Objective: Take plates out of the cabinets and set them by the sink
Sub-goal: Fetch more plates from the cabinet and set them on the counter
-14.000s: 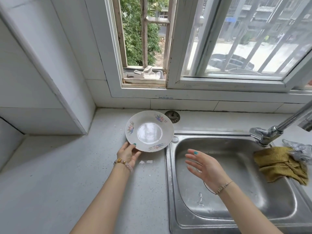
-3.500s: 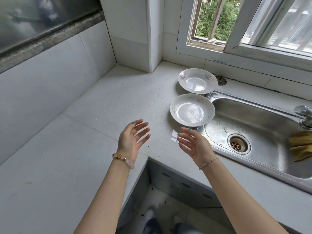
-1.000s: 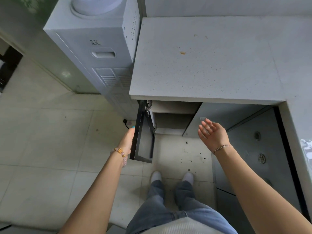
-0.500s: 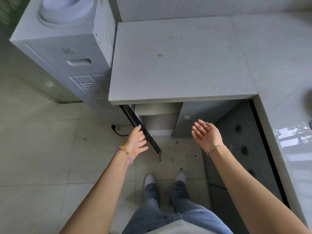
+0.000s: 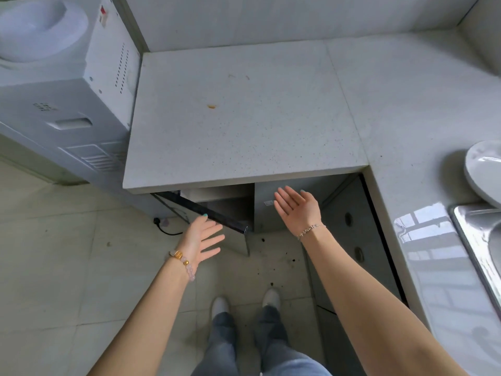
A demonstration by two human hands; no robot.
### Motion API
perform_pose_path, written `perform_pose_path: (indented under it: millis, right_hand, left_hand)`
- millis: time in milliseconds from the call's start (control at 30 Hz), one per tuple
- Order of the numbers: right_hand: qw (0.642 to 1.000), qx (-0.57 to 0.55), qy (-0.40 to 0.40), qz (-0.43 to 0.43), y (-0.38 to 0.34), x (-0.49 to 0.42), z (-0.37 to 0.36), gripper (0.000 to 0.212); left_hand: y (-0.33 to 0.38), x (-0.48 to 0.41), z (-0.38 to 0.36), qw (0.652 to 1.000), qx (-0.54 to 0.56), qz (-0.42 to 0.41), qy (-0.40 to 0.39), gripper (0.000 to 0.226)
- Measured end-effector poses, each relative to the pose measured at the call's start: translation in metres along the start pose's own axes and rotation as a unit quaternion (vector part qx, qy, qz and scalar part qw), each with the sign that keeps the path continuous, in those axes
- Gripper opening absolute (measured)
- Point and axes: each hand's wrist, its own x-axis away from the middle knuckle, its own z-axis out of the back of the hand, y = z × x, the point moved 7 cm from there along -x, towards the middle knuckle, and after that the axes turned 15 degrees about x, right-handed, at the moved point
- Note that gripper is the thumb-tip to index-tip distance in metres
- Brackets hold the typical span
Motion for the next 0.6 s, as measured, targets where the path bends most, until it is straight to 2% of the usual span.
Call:
perform_pose_path:
  millis: [67,233,367,600]
  right_hand:
    - [1.000,-0.027,-0.001,-0.004,0.000,-0.009,-0.005,0.048]
    - [0.994,-0.111,-0.019,-0.014,-0.001,-0.020,-0.019,0.066]
    - [0.985,-0.166,-0.030,-0.018,-0.002,-0.024,-0.028,0.067]
    - [0.982,-0.182,-0.039,-0.021,-0.005,-0.026,-0.032,0.069]
  left_hand:
    - [0.008,0.006,-0.004,0.999,-0.001,-0.040,0.000,0.045]
    - [0.034,0.023,-0.034,0.985,0.129,-0.092,-0.074,0.037]
    - [0.042,0.027,-0.044,0.983,0.124,-0.106,-0.086,0.037]
    - [0.033,0.031,-0.041,0.986,0.103,-0.101,-0.081,0.038]
